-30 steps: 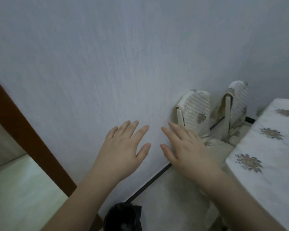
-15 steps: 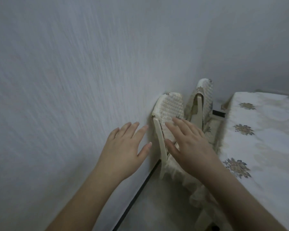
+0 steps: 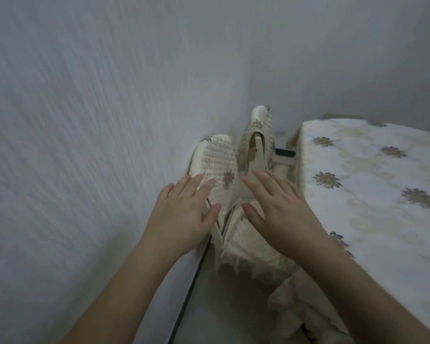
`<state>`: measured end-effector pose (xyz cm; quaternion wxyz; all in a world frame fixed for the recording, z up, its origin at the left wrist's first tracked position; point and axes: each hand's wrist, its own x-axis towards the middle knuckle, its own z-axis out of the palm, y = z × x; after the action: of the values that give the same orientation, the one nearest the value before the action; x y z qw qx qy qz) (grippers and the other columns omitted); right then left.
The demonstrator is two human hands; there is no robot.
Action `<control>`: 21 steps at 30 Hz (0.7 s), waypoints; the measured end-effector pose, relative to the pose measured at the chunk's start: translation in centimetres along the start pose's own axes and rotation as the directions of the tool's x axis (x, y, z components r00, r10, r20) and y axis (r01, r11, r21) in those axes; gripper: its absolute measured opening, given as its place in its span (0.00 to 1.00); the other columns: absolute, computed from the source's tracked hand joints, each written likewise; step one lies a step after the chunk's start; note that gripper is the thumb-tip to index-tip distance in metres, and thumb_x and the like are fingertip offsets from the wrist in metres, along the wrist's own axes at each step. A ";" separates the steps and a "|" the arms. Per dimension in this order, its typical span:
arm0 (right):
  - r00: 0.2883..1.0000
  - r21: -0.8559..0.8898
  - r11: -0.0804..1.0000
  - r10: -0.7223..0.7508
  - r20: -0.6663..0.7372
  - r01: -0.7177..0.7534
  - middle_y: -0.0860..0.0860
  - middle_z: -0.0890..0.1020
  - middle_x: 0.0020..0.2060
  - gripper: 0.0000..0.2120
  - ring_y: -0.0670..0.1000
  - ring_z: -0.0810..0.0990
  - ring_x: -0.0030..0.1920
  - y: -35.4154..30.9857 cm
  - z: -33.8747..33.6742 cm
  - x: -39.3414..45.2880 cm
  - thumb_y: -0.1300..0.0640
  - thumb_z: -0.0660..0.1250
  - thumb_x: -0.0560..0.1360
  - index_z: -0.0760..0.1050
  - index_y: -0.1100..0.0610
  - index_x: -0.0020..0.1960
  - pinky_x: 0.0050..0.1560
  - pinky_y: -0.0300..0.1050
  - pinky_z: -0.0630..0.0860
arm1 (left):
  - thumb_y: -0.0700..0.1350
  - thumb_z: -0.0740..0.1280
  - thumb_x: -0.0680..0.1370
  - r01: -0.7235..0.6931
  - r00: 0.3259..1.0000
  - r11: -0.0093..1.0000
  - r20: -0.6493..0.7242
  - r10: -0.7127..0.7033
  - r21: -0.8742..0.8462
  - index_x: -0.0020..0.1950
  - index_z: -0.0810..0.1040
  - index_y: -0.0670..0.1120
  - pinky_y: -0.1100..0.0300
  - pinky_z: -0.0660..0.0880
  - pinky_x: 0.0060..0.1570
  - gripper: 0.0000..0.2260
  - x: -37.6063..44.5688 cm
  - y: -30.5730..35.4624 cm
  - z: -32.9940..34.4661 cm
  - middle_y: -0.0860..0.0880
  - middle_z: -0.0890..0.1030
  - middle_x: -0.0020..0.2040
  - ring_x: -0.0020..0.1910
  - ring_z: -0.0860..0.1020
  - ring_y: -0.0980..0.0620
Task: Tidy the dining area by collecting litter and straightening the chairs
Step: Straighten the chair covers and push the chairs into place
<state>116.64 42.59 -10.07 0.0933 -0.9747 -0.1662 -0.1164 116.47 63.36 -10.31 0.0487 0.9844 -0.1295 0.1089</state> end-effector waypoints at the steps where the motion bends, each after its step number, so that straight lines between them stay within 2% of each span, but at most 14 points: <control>1: 1.000 -0.003 1.000 0.001 0.001 -0.001 0.46 0.57 0.76 0.28 0.48 0.52 0.76 0.6 0.3 1.0 0.39 0.44 0.78 0.54 0.46 0.76 0.74 0.48 0.47 | 0.62 0.45 0.79 -0.002 1.000 1.000 0.008 0.002 -0.001 0.77 0.58 0.55 0.49 0.55 0.73 0.27 1.2 -0.1 0.4 0.52 0.61 0.77 0.76 0.56 0.52; 8: 1.000 0.011 1.000 -0.020 -0.007 0.020 0.47 0.58 0.76 0.27 0.49 0.53 0.76 6.2 2.0 9.4 0.39 0.46 0.79 0.56 0.47 0.76 0.74 0.48 0.48 | 0.62 0.49 0.80 0.033 0.999 0.999 0.017 -0.033 0.017 0.77 0.57 0.56 0.51 0.51 0.73 0.26 11.2 -0.7 3.4 0.52 0.60 0.77 0.76 0.55 0.52; 11: 0.999 0.017 0.999 -0.043 0.008 0.043 0.47 0.57 0.76 0.27 0.49 0.52 0.76 8.2 2.7 13.3 0.39 0.45 0.79 0.55 0.47 0.76 0.75 0.49 0.48 | 0.63 0.44 0.79 0.043 0.999 0.994 0.012 -0.044 0.100 0.77 0.56 0.57 0.51 0.52 0.73 0.27 14.7 -1.3 4.3 0.51 0.60 0.77 0.76 0.56 0.51; 15: 0.996 0.028 0.996 -0.081 0.021 0.081 0.47 0.57 0.76 0.27 0.49 0.52 0.76 9.9 4.3 18.1 0.40 0.46 0.79 0.54 0.47 0.76 0.75 0.50 0.50 | 0.64 0.37 0.76 0.103 0.994 0.991 0.014 -0.105 0.086 0.78 0.54 0.56 0.51 0.53 0.73 0.32 17.3 -2.5 5.8 0.50 0.60 0.78 0.76 0.57 0.51; 21: 0.996 0.040 0.996 -0.077 0.047 0.075 0.47 0.55 0.77 0.27 0.48 0.51 0.76 10.1 7.6 23.7 0.43 0.47 0.80 0.51 0.48 0.77 0.76 0.49 0.48 | 0.66 0.38 0.76 0.169 0.984 0.985 0.051 -0.171 0.043 0.78 0.46 0.57 0.48 0.54 0.73 0.31 20.1 -5.6 8.8 0.50 0.56 0.79 0.77 0.56 0.49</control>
<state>143.42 42.09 -12.69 0.1034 -0.9683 -0.2076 -0.0931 138.67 62.76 -14.72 0.0354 0.9952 -0.0441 0.0799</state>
